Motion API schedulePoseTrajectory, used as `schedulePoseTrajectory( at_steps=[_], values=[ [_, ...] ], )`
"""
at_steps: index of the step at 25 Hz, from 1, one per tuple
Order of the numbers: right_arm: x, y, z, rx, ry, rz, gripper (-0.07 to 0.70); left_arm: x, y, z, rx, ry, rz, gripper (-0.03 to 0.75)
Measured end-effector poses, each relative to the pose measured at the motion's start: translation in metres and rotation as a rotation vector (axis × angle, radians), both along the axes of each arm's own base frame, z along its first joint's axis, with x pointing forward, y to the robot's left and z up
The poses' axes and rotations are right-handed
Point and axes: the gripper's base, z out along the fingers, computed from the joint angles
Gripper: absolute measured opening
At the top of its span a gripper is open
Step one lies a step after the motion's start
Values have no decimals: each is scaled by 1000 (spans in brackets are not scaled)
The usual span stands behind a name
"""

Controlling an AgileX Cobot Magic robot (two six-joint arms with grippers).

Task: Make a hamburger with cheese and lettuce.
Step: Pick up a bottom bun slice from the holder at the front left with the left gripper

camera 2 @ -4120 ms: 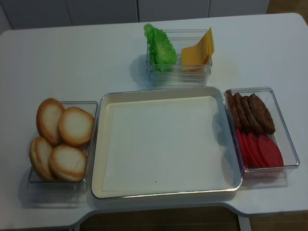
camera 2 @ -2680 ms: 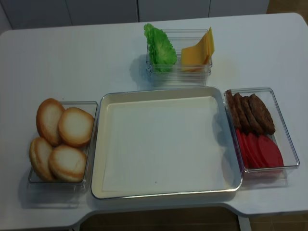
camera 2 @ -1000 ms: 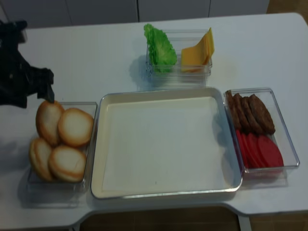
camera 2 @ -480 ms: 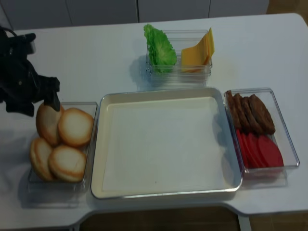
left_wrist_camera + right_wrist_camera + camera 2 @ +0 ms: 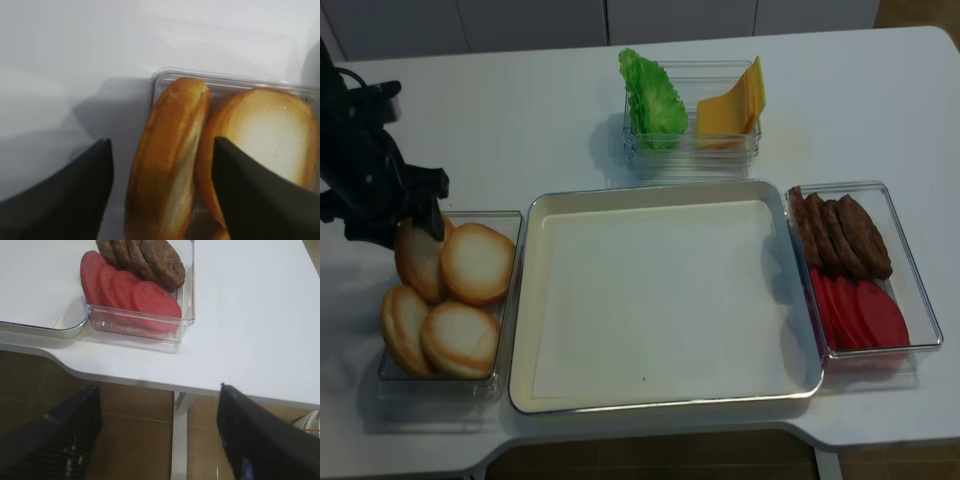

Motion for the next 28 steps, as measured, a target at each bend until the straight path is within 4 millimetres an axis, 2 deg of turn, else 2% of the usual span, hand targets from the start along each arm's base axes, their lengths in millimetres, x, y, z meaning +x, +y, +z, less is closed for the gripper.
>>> schedulePoseTrajectory(
  at_steps=[8,23,28],
  values=[
    [0,0,0,4,0,-2,516,-1,0,0,2,12,-14,314],
    [0,0,0,6,0,-4,368,-3,0,3,3,13,-20,295],
    [0,0,0,6,1,-4,328,-3,0,3,5,13,-23,222]
  ],
)
